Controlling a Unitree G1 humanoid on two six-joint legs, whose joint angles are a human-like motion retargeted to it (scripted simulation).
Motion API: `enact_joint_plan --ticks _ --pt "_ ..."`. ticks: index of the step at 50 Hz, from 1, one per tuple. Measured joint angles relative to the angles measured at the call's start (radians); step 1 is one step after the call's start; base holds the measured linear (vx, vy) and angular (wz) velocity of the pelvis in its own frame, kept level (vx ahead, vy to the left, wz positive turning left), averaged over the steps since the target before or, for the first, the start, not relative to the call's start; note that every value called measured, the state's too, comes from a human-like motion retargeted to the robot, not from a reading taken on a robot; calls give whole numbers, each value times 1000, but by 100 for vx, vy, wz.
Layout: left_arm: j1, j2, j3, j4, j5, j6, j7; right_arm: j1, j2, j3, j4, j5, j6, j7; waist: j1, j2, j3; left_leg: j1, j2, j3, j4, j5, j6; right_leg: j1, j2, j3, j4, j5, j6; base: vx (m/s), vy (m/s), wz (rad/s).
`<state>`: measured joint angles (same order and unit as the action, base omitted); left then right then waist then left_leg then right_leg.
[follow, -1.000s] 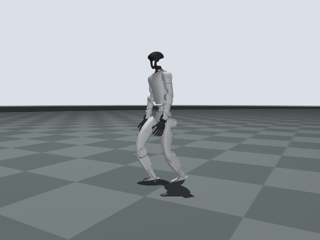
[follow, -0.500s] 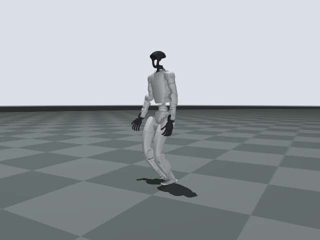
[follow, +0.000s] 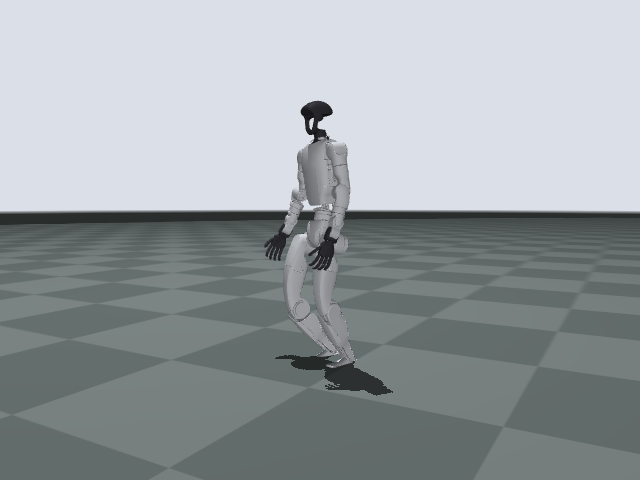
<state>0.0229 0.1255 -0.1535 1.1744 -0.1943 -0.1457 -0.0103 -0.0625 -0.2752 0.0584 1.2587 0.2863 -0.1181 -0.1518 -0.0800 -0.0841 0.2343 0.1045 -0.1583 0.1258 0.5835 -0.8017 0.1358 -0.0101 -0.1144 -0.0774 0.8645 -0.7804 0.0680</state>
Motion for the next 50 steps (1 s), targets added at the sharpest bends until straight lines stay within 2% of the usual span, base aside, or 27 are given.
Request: enact_joint_plan --ticks 15,22,26,30,33,36,42,50 --pt "-7 -5 -5 -21 -23 15 -51 -8 -9 28 7 -40 18 37 -1 -6 18 -9 4 11 42 -17 3 6 -14 -19 19 -3 6 0 0 0" --pt "-11 -1 -5 -18 -29 19 -79 -15 -17 46 4 -56 20 60 -8 -20 19 -14 -25 16 38 -14 7 -33 -44 -3 89 -11 19 0 0 0" --pt "-7 11 -3 -6 -32 20 -85 -19 -13 58 -4 -75 20 67 -19 -41 20 -7 -66 16 20 -4 10 -82 -83 25 197 -6 35 0 0 0" --pt "-3 17 -6 6 -41 24 -91 -24 -4 70 -10 -90 21 73 -38 -67 16 1 -120 12 -15 10 14 -169 -150 52 382 49 49 0 0 0" --pt "-5 21 -4 15 -49 30 -91 -30 0 75 -8 -99 25 79 -54 -73 5 3 -142 9 -51 24 17 -249 -213 46 526 87 24 0 0 0" --pt "-5 22 0 21 -50 37 -87 -33 5 77 -4 -107 30 85 -73 -67 -6 1 -145 5 -77 35 16 -332 -233 46 607 97 4 4 3 8" --pt "-3 20 14 20 -43 39 -73 -27 10 75 2 -112 42 97 -97 -32 -22 0 -106 4 -123 51 6 -457 -194 10 494 50 -10 7 3 9" --pt "0 33 22 -1 -6 30 -67 -9 10 60 9 -101 65 108 -76 28 -39 10 -27 6 -191 66 -14 -476 -32 -11 108 47 23 7 1 -5"
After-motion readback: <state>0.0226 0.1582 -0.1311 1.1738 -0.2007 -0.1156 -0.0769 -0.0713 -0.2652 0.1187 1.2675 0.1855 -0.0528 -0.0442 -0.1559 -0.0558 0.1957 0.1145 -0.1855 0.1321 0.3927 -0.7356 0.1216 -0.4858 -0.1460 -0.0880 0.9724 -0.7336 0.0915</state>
